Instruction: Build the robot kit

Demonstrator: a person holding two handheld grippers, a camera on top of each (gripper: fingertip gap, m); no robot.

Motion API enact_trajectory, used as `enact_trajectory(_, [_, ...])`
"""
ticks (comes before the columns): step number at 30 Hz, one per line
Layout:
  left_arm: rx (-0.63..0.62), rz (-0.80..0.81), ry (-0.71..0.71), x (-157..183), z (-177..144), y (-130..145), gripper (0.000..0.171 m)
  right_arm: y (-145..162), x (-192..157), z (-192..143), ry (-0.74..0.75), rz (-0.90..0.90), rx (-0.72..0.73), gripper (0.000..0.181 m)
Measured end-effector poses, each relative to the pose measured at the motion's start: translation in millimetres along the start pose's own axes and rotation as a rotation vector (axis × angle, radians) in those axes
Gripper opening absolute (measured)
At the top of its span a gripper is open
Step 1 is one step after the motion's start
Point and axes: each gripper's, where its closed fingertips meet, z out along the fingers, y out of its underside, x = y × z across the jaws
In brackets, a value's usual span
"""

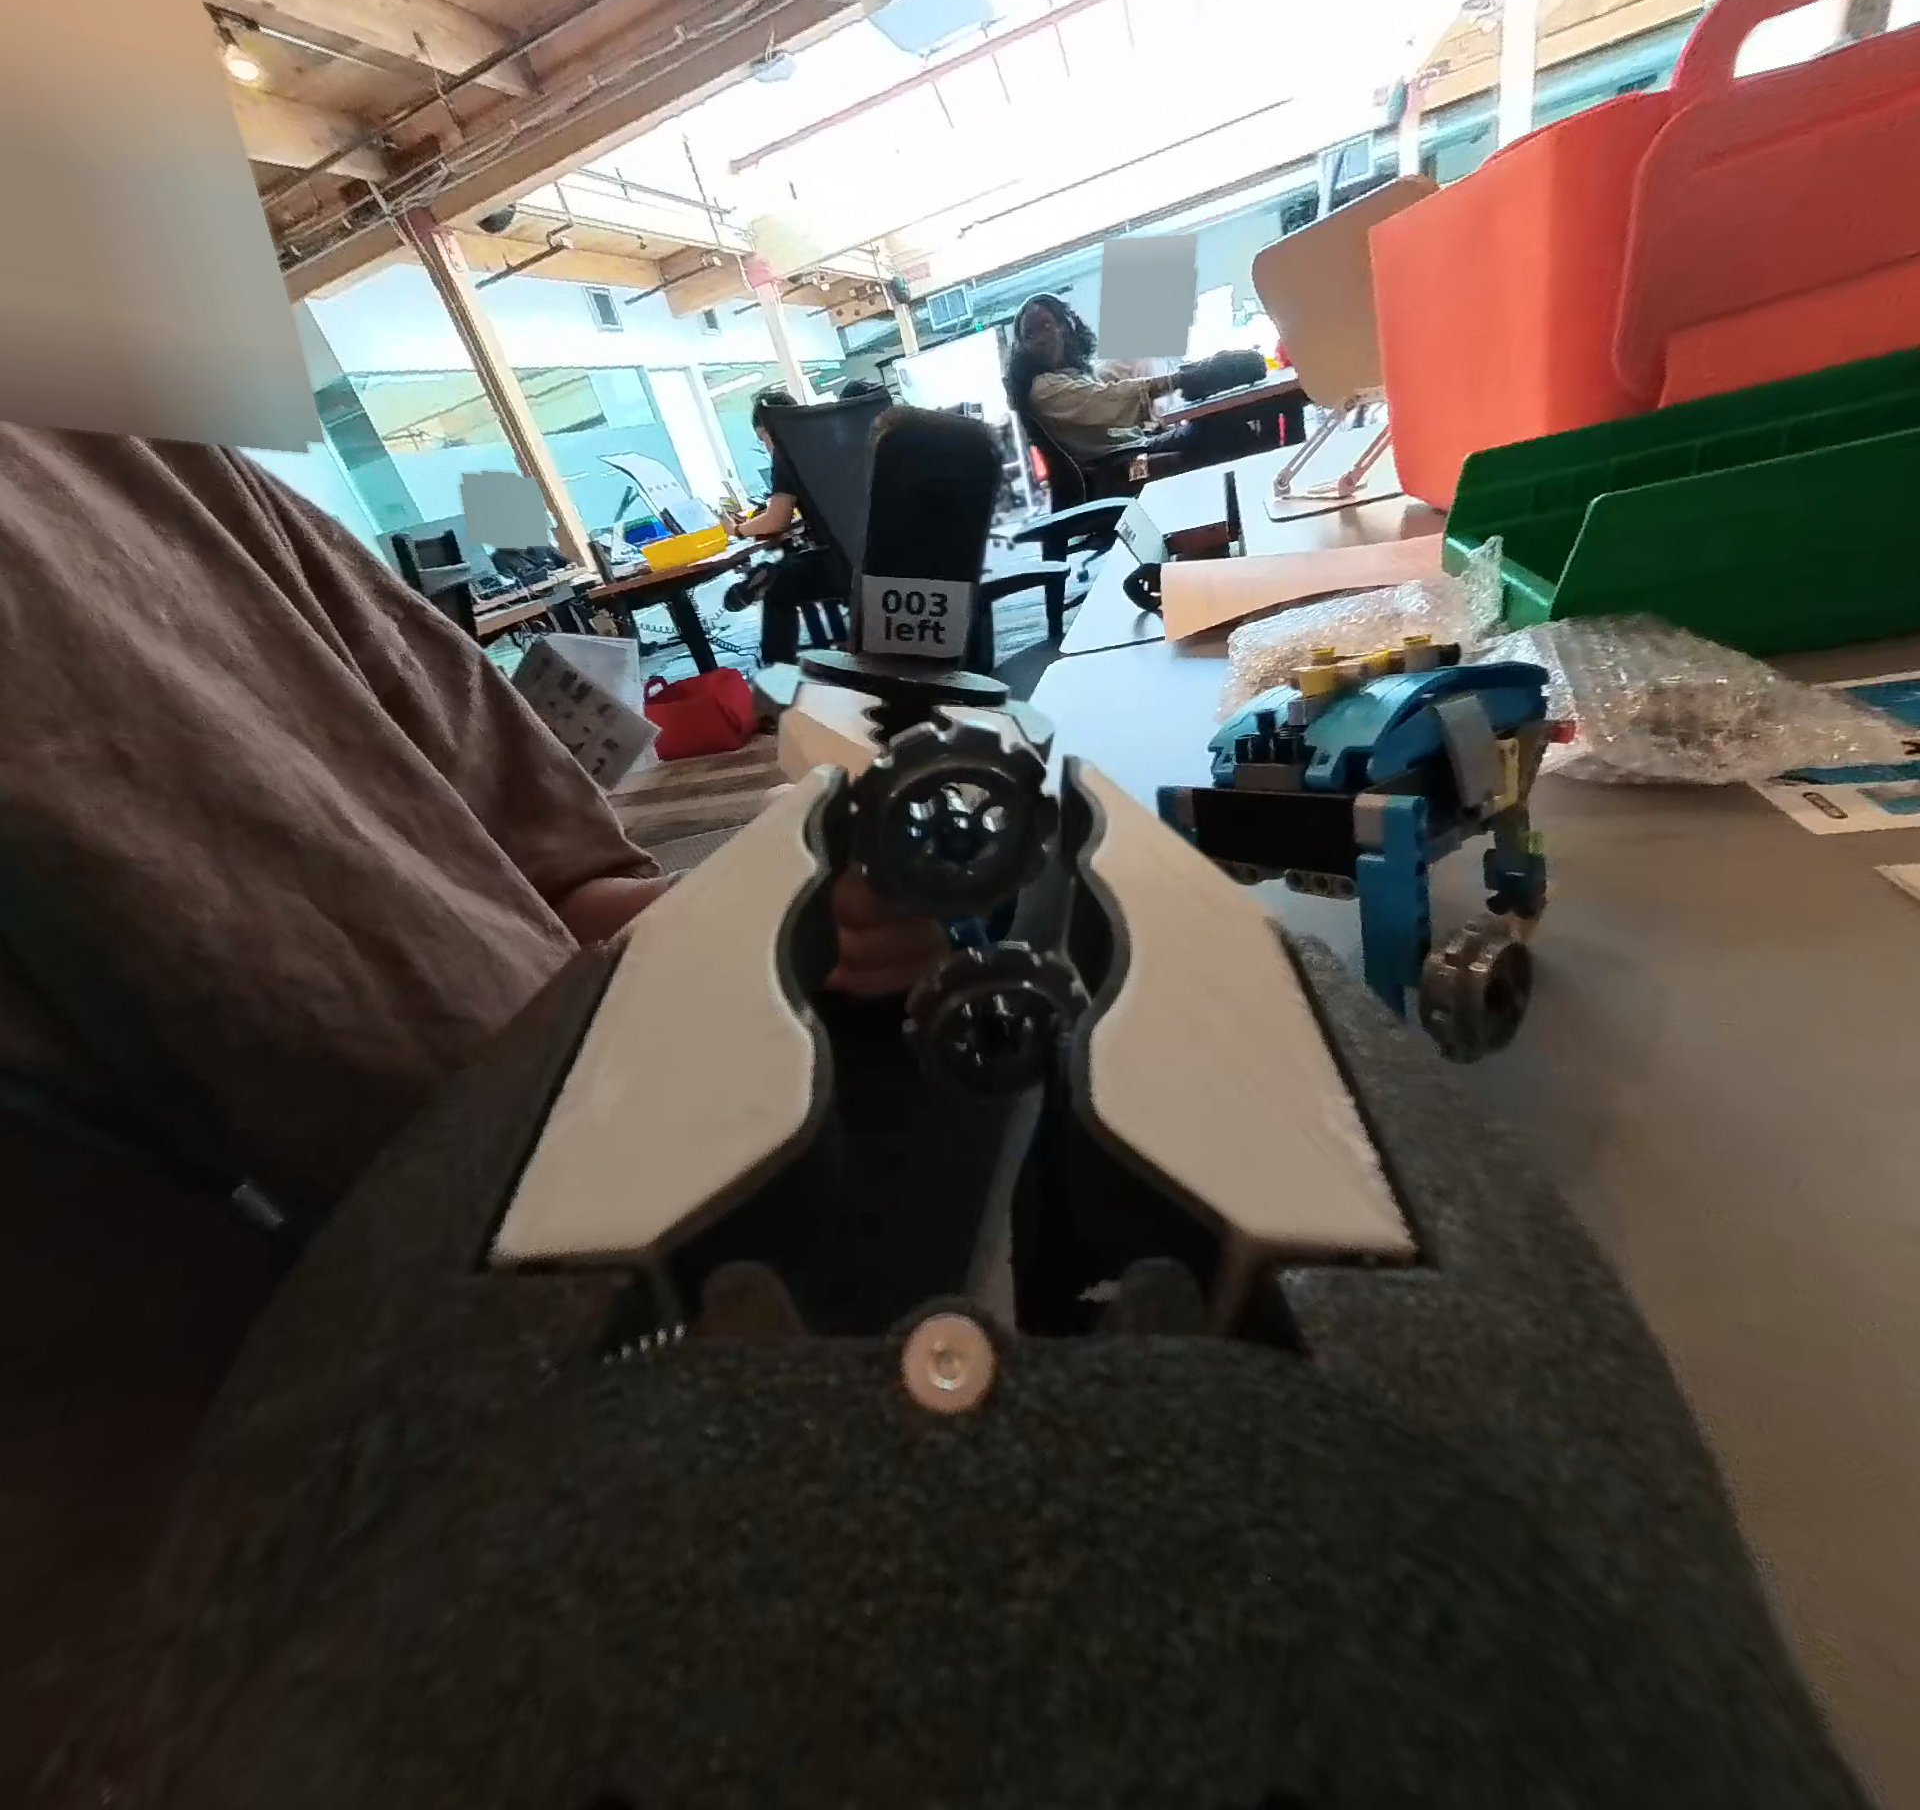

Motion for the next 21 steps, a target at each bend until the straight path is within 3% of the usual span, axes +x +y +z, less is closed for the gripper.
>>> enact_trajectory(4, [-0.010,0.002,-0.004,0,1,2,0.013,2,-1,-1,-0.010,-0.013,-0.019,0.037])
enact_trajectory(10, [0.007,-0.018,-0.026,-4,-1,-1,0.013,2,3,3,-0.051,0.110,-0.036,0.035])
enact_trajectory(14, [0.017,-0.081,-0.078,-13,-6,-5,0.019,0,11,8,-0.065,0.097,-0.180,0.037])
enact_trajectory(16, [0.012,-0.115,-0.187,-24,-18,-6,0.058,-6,17,8,-0.069,0.076,-0.227,0.037])
enact_trajectory(19, [0.044,-0.128,-0.346,-37,-56,-20,0.062,-13,46,3,-0.026,0.067,-0.273,0.037])
enact_trajectory(21, [0.047,-0.119,-0.545,-66,-94,-30,0.068,-12,70,2,-0.022,0.134,-0.282,0.036])
